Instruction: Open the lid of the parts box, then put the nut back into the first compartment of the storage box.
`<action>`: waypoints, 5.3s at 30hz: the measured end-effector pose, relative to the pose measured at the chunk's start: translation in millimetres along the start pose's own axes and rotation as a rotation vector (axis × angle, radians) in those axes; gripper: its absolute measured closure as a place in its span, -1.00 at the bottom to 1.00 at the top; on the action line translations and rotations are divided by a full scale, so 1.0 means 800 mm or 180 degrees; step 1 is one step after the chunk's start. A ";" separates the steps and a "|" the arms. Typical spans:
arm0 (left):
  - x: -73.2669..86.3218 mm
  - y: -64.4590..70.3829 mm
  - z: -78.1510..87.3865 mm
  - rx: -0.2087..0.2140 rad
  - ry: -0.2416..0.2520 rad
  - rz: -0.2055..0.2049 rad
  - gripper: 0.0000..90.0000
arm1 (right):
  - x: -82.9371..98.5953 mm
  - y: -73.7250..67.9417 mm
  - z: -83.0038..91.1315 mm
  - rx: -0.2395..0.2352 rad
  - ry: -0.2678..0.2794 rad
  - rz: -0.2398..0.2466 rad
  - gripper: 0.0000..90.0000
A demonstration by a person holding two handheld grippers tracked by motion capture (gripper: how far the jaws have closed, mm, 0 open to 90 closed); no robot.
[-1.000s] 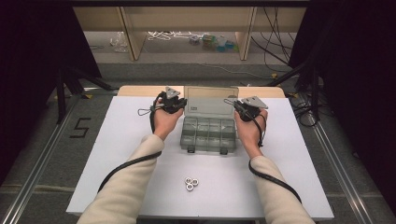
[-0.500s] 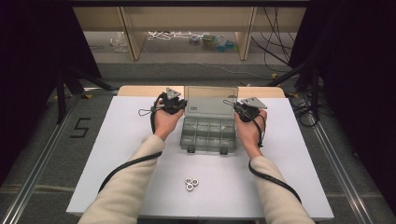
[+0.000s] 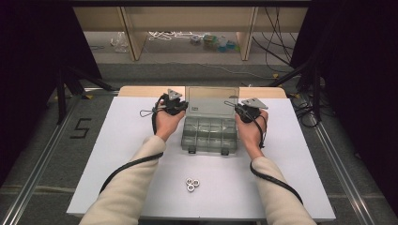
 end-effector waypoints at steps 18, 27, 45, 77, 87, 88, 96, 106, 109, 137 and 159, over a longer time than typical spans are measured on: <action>0.008 -0.001 -0.006 -0.0034 -0.0137 -0.0011 0.81 | 0.008 0.000 -0.005 -0.0051 -0.0120 0.0041 0.83; 0.014 -0.002 -0.009 -0.0032 -0.0199 -0.0018 0.80 | 0.014 0.000 -0.005 -0.0102 -0.0264 0.0020 0.79; 0.025 -0.005 -0.003 0.0012 -0.0292 0.0022 0.60 | 0.019 0.002 -0.009 -0.0113 -0.0202 -0.0018 0.39; 0.036 0.025 0.118 0.0578 0.0057 -0.0175 -0.38 | 0.022 0.003 0.086 -0.0659 0.0285 0.0131 -0.27; 0.068 0.035 0.163 0.0737 0.0123 -0.0272 -0.38 | 0.040 -0.004 0.130 -0.0851 0.0381 0.0103 -0.32; 0.068 0.035 0.163 0.0737 0.0123 -0.0272 -0.38 | 0.040 -0.004 0.130 -0.0851 0.0381 0.0103 -0.32; 0.097 0.039 0.192 0.0800 0.0165 -0.0331 -0.41 | 0.062 -0.020 0.168 -0.0953 0.0395 0.0142 -0.34; 0.123 0.041 0.222 0.0864 0.0155 -0.0357 -0.46 | 0.076 -0.033 0.200 -0.0972 0.0421 0.0196 -0.35; 0.125 0.039 0.233 0.0870 0.0202 -0.0316 -0.47 | 0.085 -0.039 0.213 -0.1024 0.0410 0.0217 -0.36; 0.136 0.050 0.252 0.0904 0.0286 -0.0331 -0.51 | 0.094 -0.040 0.219 -0.0977 0.0456 0.0122 -0.38; 0.132 0.100 0.240 0.0833 -0.1175 -0.0857 -0.44 | 0.087 -0.043 0.223 -0.1002 0.0534 0.0144 -0.38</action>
Point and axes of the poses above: each handheld gripper's, and its own axes: z roughly backward along the jaws, x roughly out of its underside, y roughly to its right, the point moved 4 cm from there along -z, roughly forward along the jaws, and after that the axes turned 12 degrees about z, right-handed, at the moved point
